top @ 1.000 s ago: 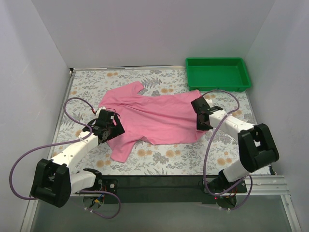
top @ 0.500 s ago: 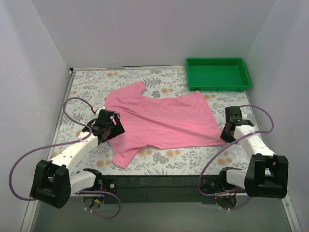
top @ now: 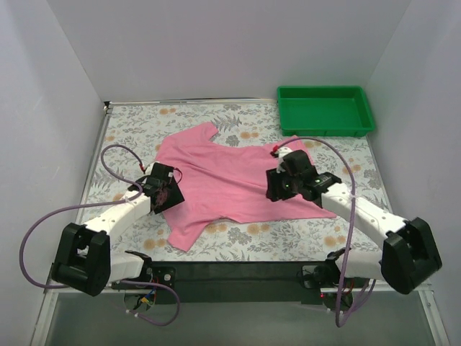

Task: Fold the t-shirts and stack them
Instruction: Flatten the tshirt out

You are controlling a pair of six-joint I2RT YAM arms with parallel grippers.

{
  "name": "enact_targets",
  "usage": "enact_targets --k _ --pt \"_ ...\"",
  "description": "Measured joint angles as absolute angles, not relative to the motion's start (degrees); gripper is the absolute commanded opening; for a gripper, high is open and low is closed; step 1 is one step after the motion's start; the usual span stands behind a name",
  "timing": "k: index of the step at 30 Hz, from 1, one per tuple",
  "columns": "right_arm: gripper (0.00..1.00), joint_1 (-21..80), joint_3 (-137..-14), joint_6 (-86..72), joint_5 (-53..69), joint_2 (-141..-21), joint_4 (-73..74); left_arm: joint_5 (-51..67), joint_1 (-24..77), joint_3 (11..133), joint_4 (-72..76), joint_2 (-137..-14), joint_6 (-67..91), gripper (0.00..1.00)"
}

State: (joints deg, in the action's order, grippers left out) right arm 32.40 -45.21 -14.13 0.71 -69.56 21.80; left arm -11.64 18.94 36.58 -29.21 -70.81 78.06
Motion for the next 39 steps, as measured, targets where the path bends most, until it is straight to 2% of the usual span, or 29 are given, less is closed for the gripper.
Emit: enact_targets --k 4,12,17,23,26,31,34,36,39 --pt "0.46 39.2 -53.0 -11.2 11.4 -81.8 14.4 -12.8 18.0 38.3 -29.8 -75.0 77.8 0.43" --pt "0.45 45.3 -68.6 -9.1 23.0 -102.3 6.9 -14.4 16.9 39.6 -29.6 -78.1 76.7 0.4" --pt "0.44 47.9 -76.7 -9.3 27.8 -111.5 5.2 -14.4 16.9 39.4 -29.5 -78.8 76.7 0.39" --pt "0.41 50.9 -79.8 -10.5 30.7 -118.0 4.5 -14.5 16.9 39.4 -29.6 -79.3 76.9 0.36" --pt "0.37 52.1 -80.1 -10.6 31.9 -119.8 4.7 -14.5 16.9 39.4 -29.6 -79.4 76.9 0.36" --pt "0.21 52.7 -80.3 -10.6 33.3 -120.4 5.0 -14.5 16.9 39.4 -29.5 -79.5 76.9 0.36" --pt "0.2 52.7 -80.5 -10.6 33.6 -120.4 5.0 -14.5 16.9 39.4 -29.5 -79.5 76.9 0.36" --pt "0.09 52.7 -80.5 -10.5 33.6 -120.4 5.1 -14.5 16.9 39.4 -29.5 -79.5 76.9 0.36" --pt "0.04 52.8 -80.5 -10.3 33.6 -120.0 5.9 -14.5 16.9 39.4 -29.5 -79.5 76.9 0.36"
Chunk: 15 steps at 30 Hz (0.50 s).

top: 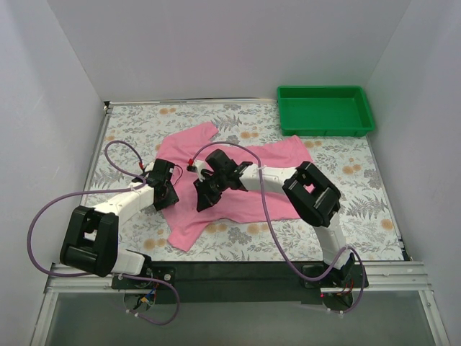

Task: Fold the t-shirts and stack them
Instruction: Flatten the tshirt out

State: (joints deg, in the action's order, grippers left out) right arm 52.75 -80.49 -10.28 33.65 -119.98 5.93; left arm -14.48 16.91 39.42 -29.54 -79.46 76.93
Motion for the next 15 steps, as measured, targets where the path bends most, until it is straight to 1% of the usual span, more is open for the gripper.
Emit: enact_targets --k 6,11,15 --pt "0.03 53.6 -79.7 -9.3 35.0 -116.1 7.0 -14.5 16.9 39.4 -29.5 -79.5 76.9 0.36" --pt "0.03 55.4 -76.1 -7.0 39.4 -110.2 7.9 -14.5 16.9 39.5 -29.5 -79.6 76.9 0.36" --pt "0.03 58.0 -73.8 -2.5 43.1 -108.1 11.9 -14.7 16.9 39.7 -29.6 -80.0 76.9 0.36"
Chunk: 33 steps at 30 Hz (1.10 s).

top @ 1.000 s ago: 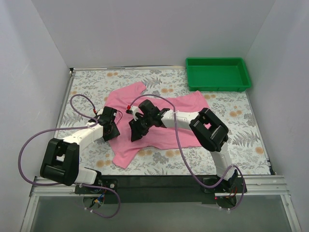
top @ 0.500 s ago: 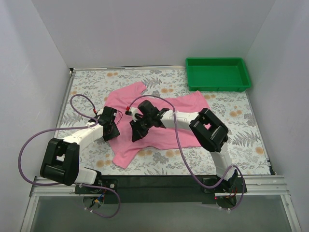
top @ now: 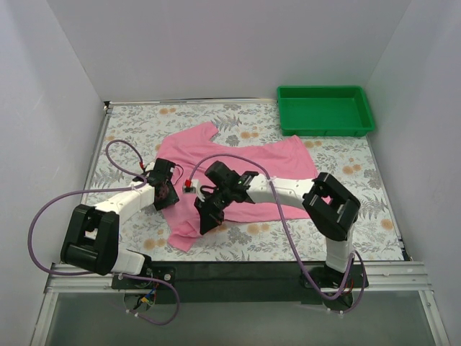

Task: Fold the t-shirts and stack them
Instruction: Flatten the tshirt out

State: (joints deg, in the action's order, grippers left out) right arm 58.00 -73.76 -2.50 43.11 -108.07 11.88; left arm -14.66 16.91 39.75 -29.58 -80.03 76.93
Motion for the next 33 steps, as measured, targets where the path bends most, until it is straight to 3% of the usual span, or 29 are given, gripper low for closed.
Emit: enact_targets --k 4,10,14,16,17,21,26,29,30,33 --pt "0.04 60.9 -70.2 3.0 45.3 -107.9 17.1 -14.9 16.9 39.9 -29.8 -80.2 77.0 0.36" --pt "0.13 62.7 -66.8 9.9 45.2 -107.7 26.6 -15.0 16.9 39.9 -29.8 -80.2 77.3 0.36" --pt "0.23 62.5 -66.8 13.0 41.4 -106.1 31.5 -15.2 16.9 40.0 -30.0 -80.2 77.6 0.36" --pt "0.31 62.4 -66.7 13.9 39.7 -105.0 33.2 -15.3 16.9 40.0 -30.1 -80.2 77.9 0.36" --pt "0.4 62.4 -66.6 14.1 38.9 -104.3 33.9 -15.3 16.9 40.0 -30.2 -80.2 78.0 0.36" --pt "0.53 62.3 -66.6 13.6 33.8 -100.8 35.3 -15.7 16.8 40.2 -31.2 -80.1 79.4 0.36" --pt "0.52 58.0 -64.6 9.6 22.4 -93.2 34.6 -15.8 14.2 39.6 -34.8 -78.1 80.9 0.36" --pt "0.51 49.6 -61.0 4.6 16.9 -88.9 32.6 -15.7 10.8 38.8 -35.8 -76.2 81.0 0.36" --pt "0.49 41.5 -57.4 0.8 12.9 -85.8 31.4 -15.7 8.1 38.7 -36.1 -76.0 81.0 0.36" --pt "0.46 34.9 -53.2 -4.1 8.5 -82.6 29.9 -15.4 6.6 38.7 -36.5 -76.2 80.9 0.36"
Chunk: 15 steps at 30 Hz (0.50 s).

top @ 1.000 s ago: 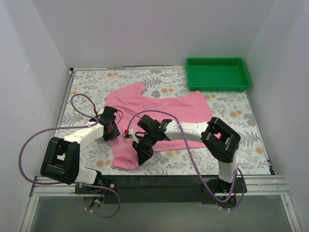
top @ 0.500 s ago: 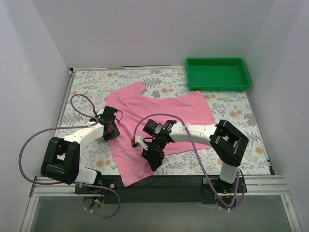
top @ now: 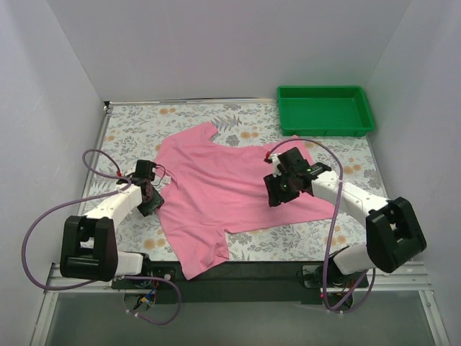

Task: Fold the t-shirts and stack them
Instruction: Flatten the tshirt out

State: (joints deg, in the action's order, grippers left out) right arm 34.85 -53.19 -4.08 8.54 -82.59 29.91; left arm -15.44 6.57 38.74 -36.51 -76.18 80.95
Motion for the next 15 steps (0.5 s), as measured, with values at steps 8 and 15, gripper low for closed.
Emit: enact_targets --k 8,15 --pt "0.42 20.7 -44.0 -13.7 1.5 -73.7 28.5 -12.0 4.4 39.9 -39.9 -71.7 81.3 0.49" --pt "0.46 20.0 -42.6 -15.6 2.2 -70.1 25.3 -8.3 13.6 47.5 -40.0 -71.6 83.0 0.51"
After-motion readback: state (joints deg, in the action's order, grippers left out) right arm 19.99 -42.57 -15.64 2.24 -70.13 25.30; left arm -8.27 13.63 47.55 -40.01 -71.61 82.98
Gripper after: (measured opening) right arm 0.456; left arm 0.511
